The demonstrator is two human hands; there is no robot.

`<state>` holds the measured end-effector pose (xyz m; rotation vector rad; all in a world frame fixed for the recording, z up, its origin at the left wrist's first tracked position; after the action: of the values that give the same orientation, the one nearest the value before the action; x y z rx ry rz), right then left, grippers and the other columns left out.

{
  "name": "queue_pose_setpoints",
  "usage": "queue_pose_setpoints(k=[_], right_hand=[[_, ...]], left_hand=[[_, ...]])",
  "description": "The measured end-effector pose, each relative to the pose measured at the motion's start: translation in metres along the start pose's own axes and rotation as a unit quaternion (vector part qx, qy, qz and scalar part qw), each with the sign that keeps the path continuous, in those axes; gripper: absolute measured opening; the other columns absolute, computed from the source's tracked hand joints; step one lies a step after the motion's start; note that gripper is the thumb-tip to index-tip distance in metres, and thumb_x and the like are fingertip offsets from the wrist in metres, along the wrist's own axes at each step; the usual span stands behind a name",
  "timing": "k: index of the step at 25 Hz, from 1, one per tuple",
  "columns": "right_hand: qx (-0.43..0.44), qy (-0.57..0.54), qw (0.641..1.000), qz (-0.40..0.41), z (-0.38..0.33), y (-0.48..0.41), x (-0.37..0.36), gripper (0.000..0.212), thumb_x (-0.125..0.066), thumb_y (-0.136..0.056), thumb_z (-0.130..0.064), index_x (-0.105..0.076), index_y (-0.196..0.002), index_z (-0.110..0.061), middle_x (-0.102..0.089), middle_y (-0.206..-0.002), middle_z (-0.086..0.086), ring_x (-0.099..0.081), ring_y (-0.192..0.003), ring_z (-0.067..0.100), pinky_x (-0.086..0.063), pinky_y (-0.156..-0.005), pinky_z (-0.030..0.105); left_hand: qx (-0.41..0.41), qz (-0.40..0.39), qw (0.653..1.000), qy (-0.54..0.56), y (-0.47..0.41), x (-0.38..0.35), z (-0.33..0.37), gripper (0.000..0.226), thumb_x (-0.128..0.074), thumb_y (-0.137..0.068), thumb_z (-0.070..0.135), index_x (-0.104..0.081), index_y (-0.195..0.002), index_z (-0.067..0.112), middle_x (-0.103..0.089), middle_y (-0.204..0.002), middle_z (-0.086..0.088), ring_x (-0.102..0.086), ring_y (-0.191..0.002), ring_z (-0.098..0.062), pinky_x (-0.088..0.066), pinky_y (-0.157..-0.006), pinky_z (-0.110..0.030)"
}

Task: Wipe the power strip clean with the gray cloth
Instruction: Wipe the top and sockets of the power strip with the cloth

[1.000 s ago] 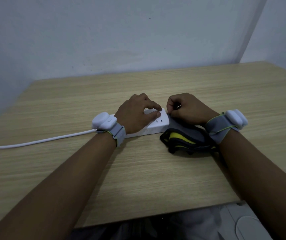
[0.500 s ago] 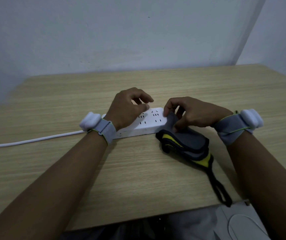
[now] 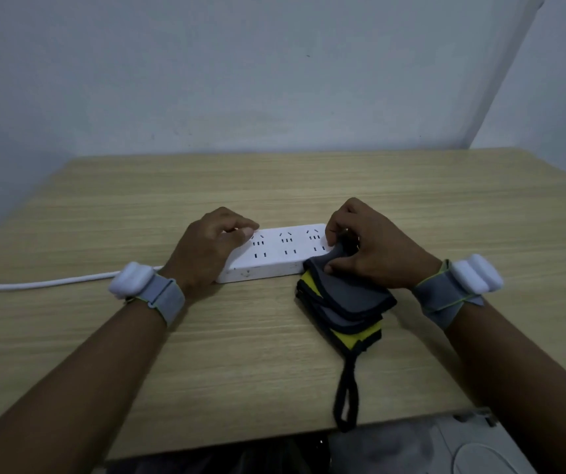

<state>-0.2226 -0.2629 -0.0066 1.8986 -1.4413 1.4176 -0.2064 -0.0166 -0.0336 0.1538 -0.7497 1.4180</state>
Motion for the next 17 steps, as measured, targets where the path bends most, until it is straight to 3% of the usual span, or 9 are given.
queue_pose_setpoints(k=[5,9,13,17], right_hand=[[0.034,0.036,0.998,0.047,-0.015,-0.001,-0.013,0.038,-0.082,-0.061,-0.032,-0.056,-0.088,-0.027,-0.047,-0.095,-0.008,-0.047,-0.079,0.011,-0.036,-0.067,0.025],[0.075,0.053,0.995,0.049,-0.043,-0.011,-0.030,0.036,-0.078,-0.064,-0.035,-0.057,-0.090,-0.024,-0.049,-0.098,-0.005,-0.050,-0.082,0.016,-0.042,-0.068,0.031],[0.122,0.063,0.989,0.051,-0.076,-0.025,-0.055,0.038,-0.077,-0.068,-0.035,-0.057,-0.096,-0.021,-0.050,-0.100,-0.001,-0.050,-0.085,0.018,-0.036,-0.067,0.029],[0.129,0.049,0.990,0.028,-0.075,-0.026,-0.055,0.037,-0.076,-0.070,-0.032,-0.056,-0.098,-0.020,-0.048,-0.101,-0.002,-0.050,-0.089,0.018,-0.043,-0.073,0.030]], left_hand=[[0.007,0.010,0.997,0.075,-0.001,0.001,-0.006,0.031,-0.049,-0.088,0.032,-0.073,-0.101,0.016,-0.068,-0.105,-0.003,-0.060,-0.105,-0.021,-0.042,-0.099,-0.044],[0.039,0.029,0.987,0.155,0.002,0.000,-0.011,0.033,-0.050,-0.085,0.042,-0.074,-0.097,0.022,-0.070,-0.103,-0.005,-0.063,-0.103,-0.025,-0.044,-0.098,-0.053],[0.071,0.035,0.964,0.254,0.004,-0.002,-0.016,0.054,-0.053,-0.079,0.057,-0.072,-0.101,0.011,-0.067,-0.106,-0.023,-0.062,-0.104,-0.041,-0.046,-0.094,-0.062],[0.083,0.030,0.956,0.280,0.003,0.000,-0.017,0.063,-0.050,-0.078,0.063,-0.071,-0.102,0.008,-0.069,-0.098,-0.016,-0.065,-0.095,-0.033,-0.051,-0.086,-0.049]])
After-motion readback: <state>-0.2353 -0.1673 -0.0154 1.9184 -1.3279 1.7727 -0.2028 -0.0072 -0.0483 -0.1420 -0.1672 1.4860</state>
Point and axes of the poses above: each hand's wrist, its own y-axis away from the middle knuckle, its own x-axis out of the back of the hand, z = x × y, the point moved 4 cm from there along -y, towards the middle knuckle
